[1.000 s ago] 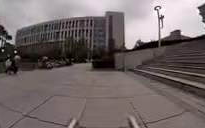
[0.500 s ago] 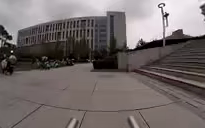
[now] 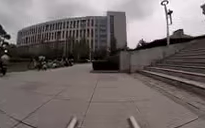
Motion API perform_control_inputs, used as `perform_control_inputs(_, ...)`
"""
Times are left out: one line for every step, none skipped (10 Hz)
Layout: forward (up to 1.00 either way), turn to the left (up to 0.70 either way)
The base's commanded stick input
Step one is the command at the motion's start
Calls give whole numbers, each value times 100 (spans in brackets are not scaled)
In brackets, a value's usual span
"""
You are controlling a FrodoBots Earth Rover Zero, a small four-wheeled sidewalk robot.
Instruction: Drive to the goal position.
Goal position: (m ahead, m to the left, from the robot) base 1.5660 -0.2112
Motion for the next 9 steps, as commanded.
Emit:
perform_control_inputs(100,0)
perform_control_inputs(100,0)
perform_control_inputs(100,1)
perform_control_inputs(100,10)
perform_control_inputs(100,31)
perform_control_inputs(100,40)
perform_control_inputs(100,40)
perform_control_inputs(100,40)
perform_control_inputs(100,28)
